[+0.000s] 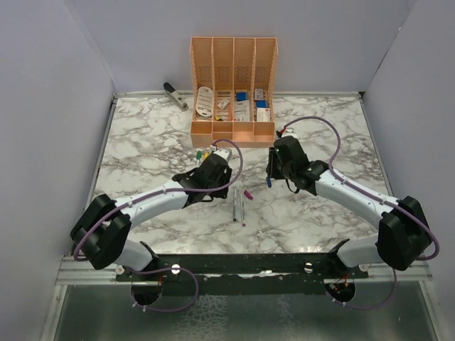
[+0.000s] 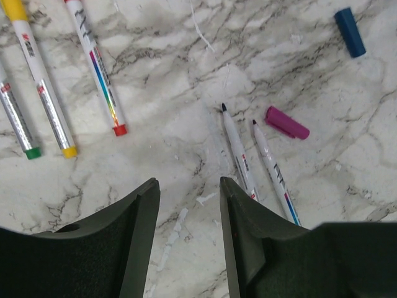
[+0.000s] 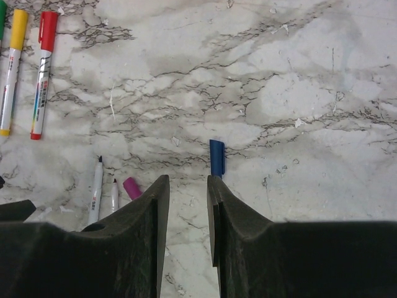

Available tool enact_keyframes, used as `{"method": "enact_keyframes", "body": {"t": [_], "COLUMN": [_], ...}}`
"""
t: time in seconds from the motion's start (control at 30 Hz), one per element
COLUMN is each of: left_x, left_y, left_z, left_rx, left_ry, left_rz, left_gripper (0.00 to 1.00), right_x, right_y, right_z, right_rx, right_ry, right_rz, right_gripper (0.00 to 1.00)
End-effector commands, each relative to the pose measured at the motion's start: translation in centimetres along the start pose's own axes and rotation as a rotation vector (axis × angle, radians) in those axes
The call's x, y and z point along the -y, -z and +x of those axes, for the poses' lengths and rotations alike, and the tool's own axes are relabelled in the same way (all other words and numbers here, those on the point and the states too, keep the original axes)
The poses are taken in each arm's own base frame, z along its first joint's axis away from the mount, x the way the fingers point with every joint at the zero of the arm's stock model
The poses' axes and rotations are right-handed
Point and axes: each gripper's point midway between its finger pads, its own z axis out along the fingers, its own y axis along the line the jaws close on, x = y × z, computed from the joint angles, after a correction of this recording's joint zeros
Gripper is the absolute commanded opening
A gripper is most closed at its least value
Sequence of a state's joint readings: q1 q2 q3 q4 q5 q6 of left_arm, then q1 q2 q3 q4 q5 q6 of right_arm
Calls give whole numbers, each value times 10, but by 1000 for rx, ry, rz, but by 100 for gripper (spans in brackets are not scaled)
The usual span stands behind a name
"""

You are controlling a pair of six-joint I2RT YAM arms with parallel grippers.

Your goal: Insert the pens into the pen caps

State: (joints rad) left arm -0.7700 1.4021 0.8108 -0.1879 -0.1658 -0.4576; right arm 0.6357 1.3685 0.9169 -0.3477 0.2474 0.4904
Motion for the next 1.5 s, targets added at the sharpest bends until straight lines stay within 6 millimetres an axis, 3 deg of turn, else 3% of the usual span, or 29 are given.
{"method": "enact_keyframes", "body": {"t": [0.0,0.3,0.53,0.9,1.47], "left_x": [12,41,52,49,50], "left_y": [-1,-3,-5,-11,-27], "left_z": [16,21,27,53,57], "left_rx": [-119,-268,-366,-464,-481], "left_ry": [-36,-38,-52,-45,-79], "left_rz": [24,106,123,88,65], "left_gripper": [47,47,47,47,47], "right_x": [11,16,19,21,23], "right_y": [-4,0,2,6,14], "right_z": [3,10,13,14,8], "right_rx": [1,-4,-2,18,46], "right_ry": [-16,-34,-45,-58,-71], "right_rz": [63,74,74,69,70], "right_gripper": [31,31,31,31,31]}}
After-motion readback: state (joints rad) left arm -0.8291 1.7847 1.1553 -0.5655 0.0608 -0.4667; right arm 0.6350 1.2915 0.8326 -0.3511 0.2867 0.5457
